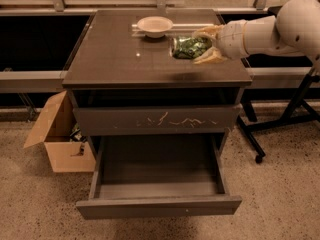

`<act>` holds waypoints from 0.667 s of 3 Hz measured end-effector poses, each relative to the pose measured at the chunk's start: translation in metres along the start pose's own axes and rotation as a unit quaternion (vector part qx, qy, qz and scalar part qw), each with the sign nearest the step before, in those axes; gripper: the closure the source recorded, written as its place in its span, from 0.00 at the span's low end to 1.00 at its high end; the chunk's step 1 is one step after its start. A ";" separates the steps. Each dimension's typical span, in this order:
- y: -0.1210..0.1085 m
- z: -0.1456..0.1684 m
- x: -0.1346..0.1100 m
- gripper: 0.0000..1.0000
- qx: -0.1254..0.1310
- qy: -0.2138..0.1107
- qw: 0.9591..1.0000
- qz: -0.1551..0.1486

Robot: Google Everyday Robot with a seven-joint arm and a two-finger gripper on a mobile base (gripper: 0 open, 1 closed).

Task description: Pick green can from middle drawer and place on counter

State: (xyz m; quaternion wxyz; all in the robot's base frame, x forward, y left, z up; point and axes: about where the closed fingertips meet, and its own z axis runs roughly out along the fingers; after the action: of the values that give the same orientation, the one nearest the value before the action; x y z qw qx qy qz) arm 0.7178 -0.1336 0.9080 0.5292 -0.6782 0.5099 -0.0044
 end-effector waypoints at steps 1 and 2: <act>-0.023 0.026 0.007 0.97 0.018 0.000 0.999 0.048; -0.031 0.042 0.016 0.73 0.019 0.008 0.997 0.080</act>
Offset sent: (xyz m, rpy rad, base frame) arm 0.0714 0.0137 -0.0071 0.1221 0.1341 -0.1628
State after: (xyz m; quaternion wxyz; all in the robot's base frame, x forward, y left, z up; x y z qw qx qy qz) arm 0.7693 -0.1174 0.9034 0.5364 -0.6248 0.5669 0.0226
